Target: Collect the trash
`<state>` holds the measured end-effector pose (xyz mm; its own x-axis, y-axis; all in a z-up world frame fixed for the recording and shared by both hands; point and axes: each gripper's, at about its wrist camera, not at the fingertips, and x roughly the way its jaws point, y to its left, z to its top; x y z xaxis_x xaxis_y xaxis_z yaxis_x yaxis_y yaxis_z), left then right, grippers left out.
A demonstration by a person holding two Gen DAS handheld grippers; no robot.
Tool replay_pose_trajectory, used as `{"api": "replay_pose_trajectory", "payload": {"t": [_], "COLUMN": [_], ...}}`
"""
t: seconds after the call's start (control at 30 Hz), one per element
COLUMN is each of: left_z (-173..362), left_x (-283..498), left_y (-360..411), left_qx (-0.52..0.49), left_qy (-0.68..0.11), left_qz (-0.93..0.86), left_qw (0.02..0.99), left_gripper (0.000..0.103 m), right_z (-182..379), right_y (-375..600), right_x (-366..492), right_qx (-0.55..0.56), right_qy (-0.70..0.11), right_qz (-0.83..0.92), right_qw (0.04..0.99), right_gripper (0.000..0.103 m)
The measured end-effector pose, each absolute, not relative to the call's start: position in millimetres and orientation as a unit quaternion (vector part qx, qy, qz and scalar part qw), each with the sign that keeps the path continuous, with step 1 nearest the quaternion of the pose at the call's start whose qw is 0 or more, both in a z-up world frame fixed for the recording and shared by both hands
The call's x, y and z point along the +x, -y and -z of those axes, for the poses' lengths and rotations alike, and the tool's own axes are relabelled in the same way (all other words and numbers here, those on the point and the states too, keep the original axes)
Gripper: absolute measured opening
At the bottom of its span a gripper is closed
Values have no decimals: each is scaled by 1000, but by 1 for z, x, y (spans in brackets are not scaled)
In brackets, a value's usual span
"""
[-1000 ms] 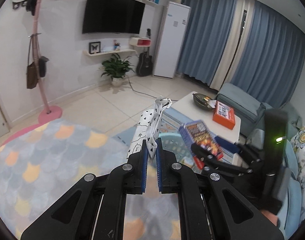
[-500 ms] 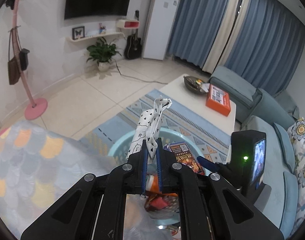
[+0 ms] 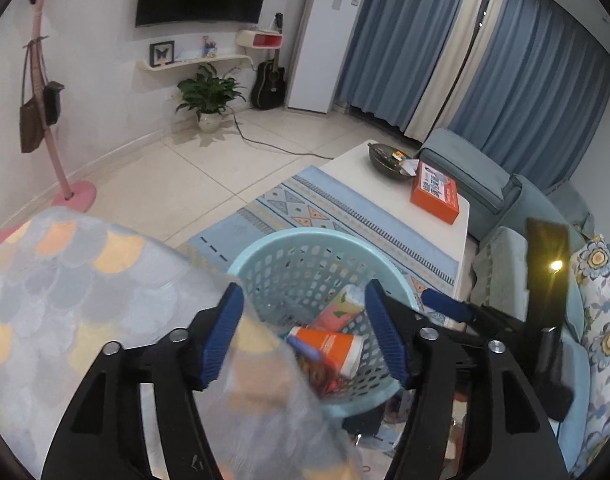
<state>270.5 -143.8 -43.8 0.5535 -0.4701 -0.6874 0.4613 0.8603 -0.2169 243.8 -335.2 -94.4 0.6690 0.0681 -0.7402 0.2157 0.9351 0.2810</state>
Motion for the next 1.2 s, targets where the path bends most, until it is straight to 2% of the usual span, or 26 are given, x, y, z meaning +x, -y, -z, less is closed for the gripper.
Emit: {"api": "replay_pose_trajectory", "payload": {"t": [0.1, 0.5, 0.77, 1.1, 1.2], "left_z": [35, 8, 40, 60, 62], "left_x": [252, 170, 129, 114, 110], "left_y": [123, 37, -12, -12, -12], "left_qx": [-15, -42, -57, -46, -34], "left_qy": [-381, -331, -278, -219, -211], "left_qz": [254, 172, 75, 47, 42], "left_qw": [889, 927, 956, 974, 976], "left_gripper": [73, 81, 83, 83, 87], "right_z": [76, 25, 26, 33, 34], "right_y": [321, 258, 227, 211, 205], "right_x": [228, 161, 116, 93, 91], "right_qx": [173, 152, 105, 69, 58], "right_qy": [-387, -329, -271, -242, -237], "right_qz": [26, -17, 17, 35, 39], "right_qw": [905, 932, 957, 967, 969], "right_gripper": [69, 71, 71, 71, 71]}}
